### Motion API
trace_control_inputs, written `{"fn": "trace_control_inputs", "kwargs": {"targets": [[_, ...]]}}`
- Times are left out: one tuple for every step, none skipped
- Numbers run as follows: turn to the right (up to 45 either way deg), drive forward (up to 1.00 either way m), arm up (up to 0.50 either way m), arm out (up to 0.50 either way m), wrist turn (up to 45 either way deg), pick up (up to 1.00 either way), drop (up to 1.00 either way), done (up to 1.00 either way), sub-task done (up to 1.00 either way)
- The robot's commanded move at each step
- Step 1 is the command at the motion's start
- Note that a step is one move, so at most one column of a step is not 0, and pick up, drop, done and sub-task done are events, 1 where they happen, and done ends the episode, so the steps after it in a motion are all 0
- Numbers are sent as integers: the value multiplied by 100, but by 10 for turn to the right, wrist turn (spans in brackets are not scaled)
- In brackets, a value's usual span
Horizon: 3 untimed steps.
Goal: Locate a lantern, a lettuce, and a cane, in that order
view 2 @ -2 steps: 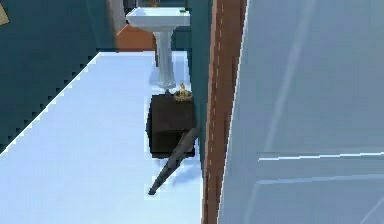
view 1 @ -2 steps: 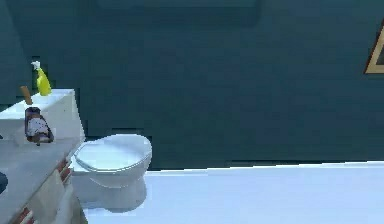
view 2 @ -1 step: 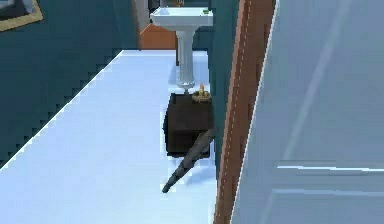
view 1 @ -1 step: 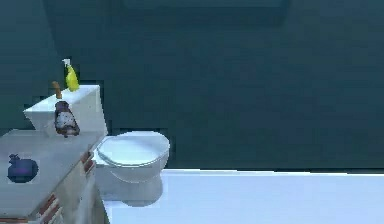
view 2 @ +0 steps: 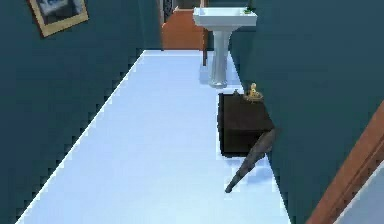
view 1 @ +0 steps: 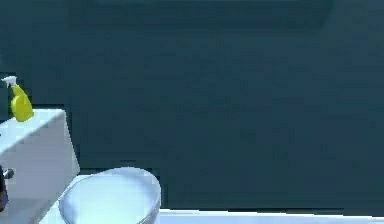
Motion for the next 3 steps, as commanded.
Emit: {"fn": "trace_control_inputs", "kwargs": {"targets": [[-450,0,0,0,0,0,0,0,0],[-90,0,0,0,0,0,0,0,0],[0,0,0,0,0,0,0,0,100]]}}
